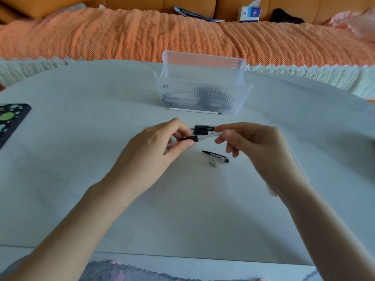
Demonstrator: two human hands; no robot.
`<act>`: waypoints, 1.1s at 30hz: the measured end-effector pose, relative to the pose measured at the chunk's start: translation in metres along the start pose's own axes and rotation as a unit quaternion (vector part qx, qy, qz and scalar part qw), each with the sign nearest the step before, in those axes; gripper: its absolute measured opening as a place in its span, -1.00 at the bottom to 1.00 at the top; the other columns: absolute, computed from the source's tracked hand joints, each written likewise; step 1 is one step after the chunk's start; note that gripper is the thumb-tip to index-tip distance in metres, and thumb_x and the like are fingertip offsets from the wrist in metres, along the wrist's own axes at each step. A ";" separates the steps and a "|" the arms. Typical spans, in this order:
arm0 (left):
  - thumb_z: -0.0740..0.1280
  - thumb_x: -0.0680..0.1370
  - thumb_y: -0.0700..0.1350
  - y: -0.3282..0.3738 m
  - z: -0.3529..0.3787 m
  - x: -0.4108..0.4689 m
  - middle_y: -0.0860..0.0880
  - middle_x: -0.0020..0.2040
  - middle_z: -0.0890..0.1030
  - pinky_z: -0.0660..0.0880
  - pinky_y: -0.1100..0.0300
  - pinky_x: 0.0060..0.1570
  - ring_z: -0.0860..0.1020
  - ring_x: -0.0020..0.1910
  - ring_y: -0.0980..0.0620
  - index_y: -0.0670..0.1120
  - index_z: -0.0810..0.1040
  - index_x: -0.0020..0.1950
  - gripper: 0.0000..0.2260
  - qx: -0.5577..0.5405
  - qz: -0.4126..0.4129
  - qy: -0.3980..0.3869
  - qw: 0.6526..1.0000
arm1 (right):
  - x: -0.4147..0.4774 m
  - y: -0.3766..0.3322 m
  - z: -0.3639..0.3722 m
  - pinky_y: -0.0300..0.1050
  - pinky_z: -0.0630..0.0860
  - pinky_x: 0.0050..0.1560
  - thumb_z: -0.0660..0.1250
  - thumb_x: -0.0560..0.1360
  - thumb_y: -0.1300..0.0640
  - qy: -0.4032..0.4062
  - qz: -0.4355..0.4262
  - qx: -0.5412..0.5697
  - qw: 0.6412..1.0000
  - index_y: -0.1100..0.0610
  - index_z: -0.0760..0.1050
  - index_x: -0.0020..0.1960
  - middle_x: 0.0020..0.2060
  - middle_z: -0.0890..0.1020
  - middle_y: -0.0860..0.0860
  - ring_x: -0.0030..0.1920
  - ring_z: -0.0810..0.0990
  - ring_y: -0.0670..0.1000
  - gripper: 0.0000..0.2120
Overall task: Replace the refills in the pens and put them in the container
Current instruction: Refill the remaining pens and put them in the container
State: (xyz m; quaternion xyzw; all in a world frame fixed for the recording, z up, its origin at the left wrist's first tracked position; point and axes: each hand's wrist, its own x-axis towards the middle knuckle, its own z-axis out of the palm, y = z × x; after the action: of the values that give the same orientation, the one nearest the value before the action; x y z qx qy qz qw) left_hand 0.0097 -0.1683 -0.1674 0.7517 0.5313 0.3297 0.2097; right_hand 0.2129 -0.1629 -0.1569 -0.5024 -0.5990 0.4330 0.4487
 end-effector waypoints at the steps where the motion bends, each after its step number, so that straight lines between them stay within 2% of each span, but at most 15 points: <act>1: 0.30 0.49 0.07 0.000 0.000 0.000 0.15 -0.17 0.56 0.50 0.02 -0.18 0.52 -0.27 0.14 0.07 0.48 -0.06 -0.89 0.001 0.004 -0.004 1.000 | -0.001 -0.001 0.002 -0.34 0.45 -0.32 0.35 0.47 0.23 -0.015 0.003 -0.011 1.000 0.17 0.64 -0.01 -0.27 0.69 0.06 -0.39 0.50 -0.13 -0.87; 5: 0.32 0.49 0.05 -0.001 0.000 0.000 0.17 -0.19 0.55 0.50 0.03 -0.17 0.52 -0.27 0.15 0.07 0.47 -0.06 -0.91 0.002 0.008 -0.005 1.000 | 0.000 -0.003 -0.003 -0.36 0.45 -0.32 0.38 0.45 0.23 -0.009 0.011 -0.015 1.000 0.17 0.62 0.03 -0.26 0.69 0.03 -0.41 0.52 -0.15 -0.84; 9: 0.30 0.48 0.07 -0.001 -0.001 -0.001 0.23 -0.18 0.54 0.50 0.06 -0.18 0.52 -0.27 0.15 0.09 0.47 -0.06 -0.89 -0.001 0.008 -0.002 1.000 | 0.001 -0.002 -0.009 -0.34 0.44 -0.35 0.33 0.49 0.28 0.010 0.002 -0.021 1.000 0.19 0.62 -0.08 -0.29 0.68 0.03 -0.40 0.52 -0.13 -0.91; 13: 0.29 0.48 0.09 0.001 0.000 -0.001 0.22 -0.18 0.54 0.48 0.12 -0.19 0.51 -0.28 0.19 0.10 0.46 -0.07 -0.89 0.001 0.009 -0.008 1.000 | 0.000 -0.003 -0.002 -0.36 0.42 -0.39 0.36 0.47 0.27 -0.009 -0.005 -0.040 0.999 0.16 0.61 -0.16 -0.33 0.68 0.00 -0.43 0.53 -0.15 -0.92; 19: 0.31 0.52 0.03 0.003 0.001 -0.003 0.26 -0.12 0.53 0.44 0.24 -0.23 0.52 -0.22 0.17 0.18 0.48 0.01 -0.91 0.015 0.033 -0.013 0.999 | -0.002 0.000 0.007 -0.28 0.43 -0.35 0.35 0.48 0.24 -0.032 -0.003 -0.049 0.998 0.11 0.59 -0.16 -0.30 0.68 0.02 -0.39 0.55 -0.09 -0.92; 22: 0.27 0.50 0.03 0.006 0.004 -0.004 0.27 -0.07 0.53 0.48 0.19 -0.22 0.53 -0.23 0.12 0.17 0.48 0.02 -0.88 0.018 0.057 -0.003 0.998 | -0.002 -0.001 0.009 -0.31 0.43 -0.35 0.35 0.48 0.25 -0.034 -0.006 -0.047 0.998 0.11 0.58 -0.17 -0.32 0.68 0.00 -0.39 0.56 -0.09 -0.91; 26: 0.22 0.47 0.19 0.009 0.005 -0.003 0.23 -0.10 0.55 0.44 0.23 -0.28 0.52 -0.26 0.11 0.15 0.47 -0.03 -0.83 0.034 0.079 0.011 0.996 | -0.005 -0.003 0.013 -0.37 0.40 -0.36 0.37 0.46 0.26 -0.048 -0.017 -0.048 0.998 0.10 0.59 -0.18 -0.34 0.67 0.01 -0.38 0.59 -0.06 -0.91; 30: 0.27 0.48 0.12 0.010 0.005 -0.004 0.23 -0.18 0.56 0.40 0.24 -0.32 0.49 -0.29 0.14 0.12 0.48 -0.10 -0.89 0.034 0.074 0.027 0.996 | -0.006 -0.004 0.014 -0.36 0.39 -0.37 0.39 0.44 0.21 -0.051 -0.022 -0.047 0.997 0.08 0.60 -0.21 -0.34 0.66 0.01 -0.36 0.60 0.04 -0.92; 33: 0.21 0.48 0.14 0.012 0.007 -0.004 0.24 -0.18 0.55 0.45 0.16 -0.29 0.51 -0.32 0.08 0.11 0.46 -0.10 -0.86 0.048 0.078 0.020 0.996 | -0.006 -0.003 0.014 -0.38 0.38 -0.37 0.39 0.44 0.22 -0.051 -0.028 -0.060 0.997 0.08 0.60 -0.24 -0.37 0.65 -0.01 -0.39 0.58 -0.01 -0.89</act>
State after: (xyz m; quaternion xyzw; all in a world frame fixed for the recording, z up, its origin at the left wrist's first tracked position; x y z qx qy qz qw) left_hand 0.0217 -0.1764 -0.1654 0.7932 0.4908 0.3338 0.1362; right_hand 0.1992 -0.1699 -0.1578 -0.4888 -0.6594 0.4089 0.3988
